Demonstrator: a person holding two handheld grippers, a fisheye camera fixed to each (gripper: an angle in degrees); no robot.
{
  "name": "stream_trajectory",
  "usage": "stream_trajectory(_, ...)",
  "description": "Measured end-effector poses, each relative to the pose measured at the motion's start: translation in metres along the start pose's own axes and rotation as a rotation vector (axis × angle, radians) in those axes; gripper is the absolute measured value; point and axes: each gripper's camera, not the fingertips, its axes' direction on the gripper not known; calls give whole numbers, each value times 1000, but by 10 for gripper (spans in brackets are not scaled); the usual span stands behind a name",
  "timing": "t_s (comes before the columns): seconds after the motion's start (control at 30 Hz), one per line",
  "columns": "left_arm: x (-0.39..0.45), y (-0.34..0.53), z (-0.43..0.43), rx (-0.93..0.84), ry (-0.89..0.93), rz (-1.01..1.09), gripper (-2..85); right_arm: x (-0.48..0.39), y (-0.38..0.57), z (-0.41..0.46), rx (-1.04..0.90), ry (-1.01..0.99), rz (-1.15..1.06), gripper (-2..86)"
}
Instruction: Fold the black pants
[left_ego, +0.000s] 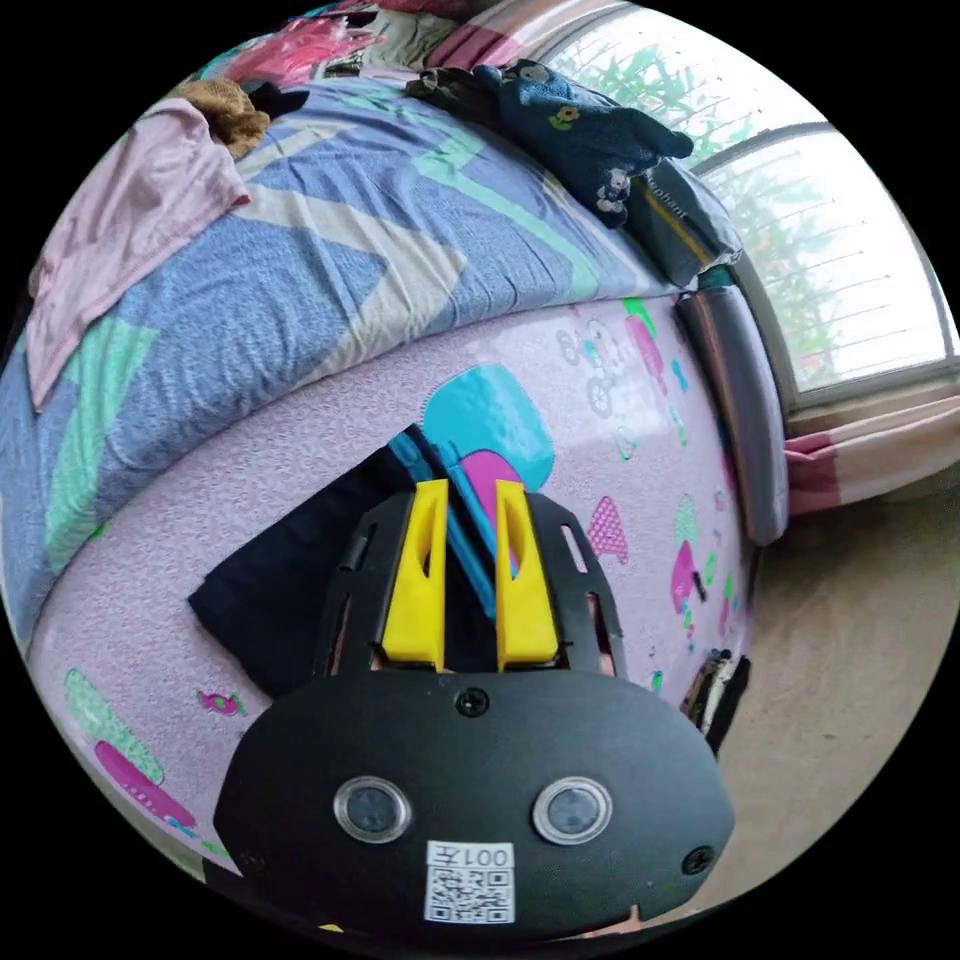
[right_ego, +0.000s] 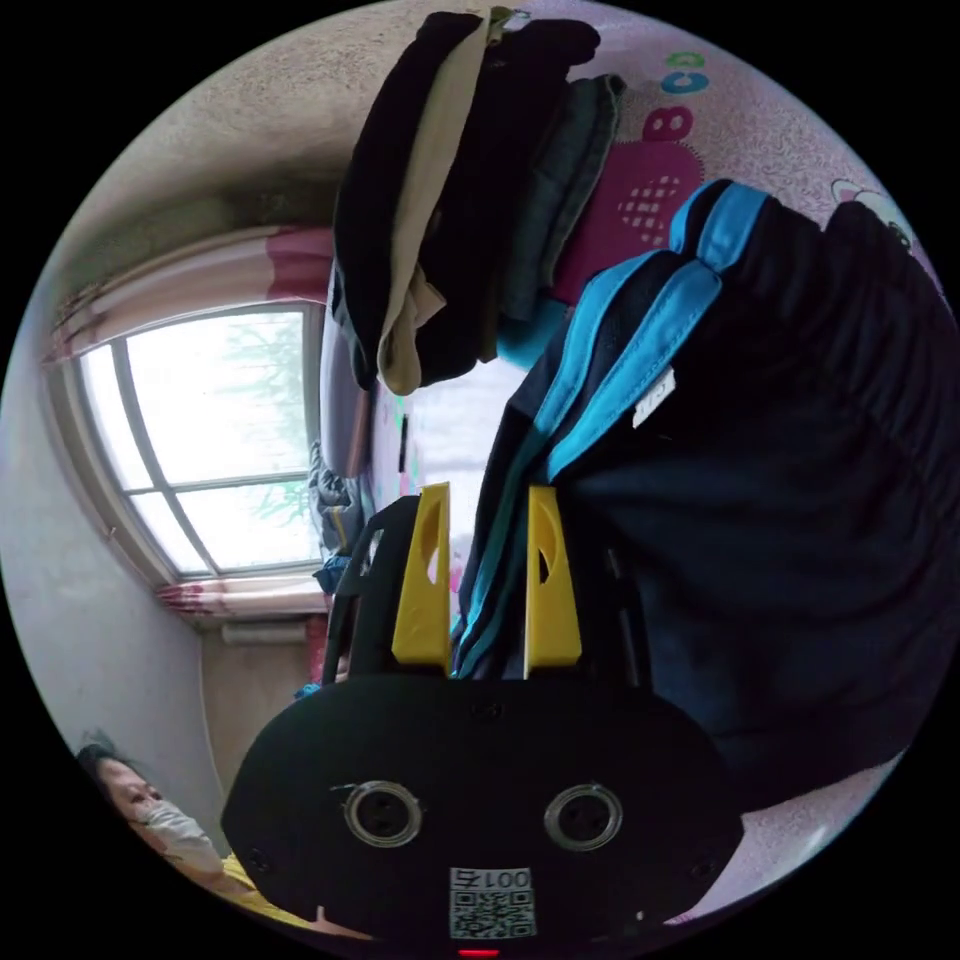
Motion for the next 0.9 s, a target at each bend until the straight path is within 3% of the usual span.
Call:
stream_trajectory(0.07, 4, -11, -9, -3, 157, -22, 73, -3, -1, -4, -6, -53, -7, 122)
stream_trajectory(0.2, 15, -18, -38, 105, 259, -9, 42, -9, 4, -17, -17, -210, -60, 104)
stream_trajectory(0.3, 38, -19, -64, 158, 315, 117, 12, -16, 15, -30, -17, -352, -122, 96)
stream_trajectory(0.4, 88, -14, -75, 16, 273, 463, -1, -34, 30, -39, -40, -440, -207, 105)
stream_trajectory(0.47, 138, 9, -82, -62, 176, 812, -5, -44, 36, -42, -58, -454, -240, 113)
stream_trajectory(0.57, 189, 42, -84, -161, 105, 1126, -2, -51, 39, -46, -9, -379, -164, 121)
stream_trajectory(0.67, 227, 70, -86, -216, 79, 1305, 0, -59, 26, -35, -28, -239, -51, 138)
stream_trajectory(0.8, 257, 83, -86, -284, 76, 1347, -1, -85, 18, -9, -200, -96, -52, 154)
stream_trajectory(0.9, 276, 89, -91, -301, 40, 1416, -1, -109, 33, -4, -271, -126, -143, 135)
